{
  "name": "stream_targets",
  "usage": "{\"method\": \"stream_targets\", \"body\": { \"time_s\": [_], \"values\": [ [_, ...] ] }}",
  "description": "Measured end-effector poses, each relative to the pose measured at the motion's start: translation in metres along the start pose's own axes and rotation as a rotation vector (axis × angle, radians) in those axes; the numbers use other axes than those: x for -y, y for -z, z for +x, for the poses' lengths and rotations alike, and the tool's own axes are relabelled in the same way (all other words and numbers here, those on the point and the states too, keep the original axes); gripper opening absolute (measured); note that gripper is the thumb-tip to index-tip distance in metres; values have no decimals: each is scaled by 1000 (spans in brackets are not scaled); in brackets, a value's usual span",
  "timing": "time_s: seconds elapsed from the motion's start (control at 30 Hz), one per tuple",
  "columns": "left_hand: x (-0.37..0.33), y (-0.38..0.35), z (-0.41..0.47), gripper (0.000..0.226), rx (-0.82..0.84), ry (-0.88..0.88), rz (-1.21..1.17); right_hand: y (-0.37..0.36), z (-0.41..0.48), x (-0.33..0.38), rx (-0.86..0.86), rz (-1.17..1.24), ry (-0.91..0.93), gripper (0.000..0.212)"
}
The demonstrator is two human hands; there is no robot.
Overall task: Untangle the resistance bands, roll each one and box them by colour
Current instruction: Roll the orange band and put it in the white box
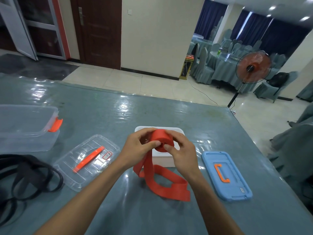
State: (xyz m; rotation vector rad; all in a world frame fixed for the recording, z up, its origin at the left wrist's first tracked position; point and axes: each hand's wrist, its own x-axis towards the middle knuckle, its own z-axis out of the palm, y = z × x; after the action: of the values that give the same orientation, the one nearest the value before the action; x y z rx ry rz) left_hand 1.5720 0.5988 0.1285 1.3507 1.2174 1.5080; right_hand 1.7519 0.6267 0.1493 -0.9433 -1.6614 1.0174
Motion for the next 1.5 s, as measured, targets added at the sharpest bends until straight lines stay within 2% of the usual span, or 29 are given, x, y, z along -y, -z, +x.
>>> {"method": "stream_targets", "body": {
  "time_s": [0.1, 0.17, 0.23, 0.4, 0.5, 0.6, 0.73, 0.8, 0.87, 1.0, 1.07, 1.17, 1.3, 1.37, 1.43, 1.5],
  "values": [
    [4, -5, -3, 47, -27, -2, -81, -3, 0, -1, -40, 339, -159, 44],
    [5, -7, -4, 47, -41, 2, -94, -8, -3, 0, -44, 480, -217, 42],
    [6, -6, -5, 45, -57, 0, -44, -11, -7, 0, -16, 428, -199, 40],
    [8, 1, -7, 41, -13, -2, 160, -3, -6, 2, 65, -133, 41, 45],
    [5, 3, -6, 43, 27, -24, 178, 0, -1, 5, 147, -225, 116, 41],
    [6, 2, -7, 47, -17, -12, 73, -1, 2, 5, 65, -127, 40, 40],
    [10, -3, -11, 52, -78, -31, -4, -9, -4, 2, -14, 366, -228, 34],
    [11, -2, -11, 50, -90, -16, -22, -13, -7, 1, -25, 485, -289, 32],
    [12, 0, -13, 46, -86, 0, -31, -16, -9, 2, -7, 439, -267, 34],
    [13, 6, -16, 44, -46, 29, 28, -11, -6, 2, 92, 24, -109, 47],
    [13, 7, -15, 46, -21, 38, 35, -7, -1, 3, 132, -34, -92, 45],
    [10, 5, -14, 52, -15, 32, 6, -3, 5, 4, 82, 97, -128, 41],
    [8, 0, -15, 47, -42, -5, -55, -8, 0, 0, -1, 520, -306, 35],
    [9, -1, -16, 45, -69, 0, -73, -12, -3, -5, -10, 622, -356, 33],
    [10, 2, -16, 43, -75, 17, -67, -16, -6, -5, 13, 579, -353, 35],
    [11, 8, -15, 42, -53, 36, -41, -14, -6, -5, 56, 337, -263, 40]
  ]
}}
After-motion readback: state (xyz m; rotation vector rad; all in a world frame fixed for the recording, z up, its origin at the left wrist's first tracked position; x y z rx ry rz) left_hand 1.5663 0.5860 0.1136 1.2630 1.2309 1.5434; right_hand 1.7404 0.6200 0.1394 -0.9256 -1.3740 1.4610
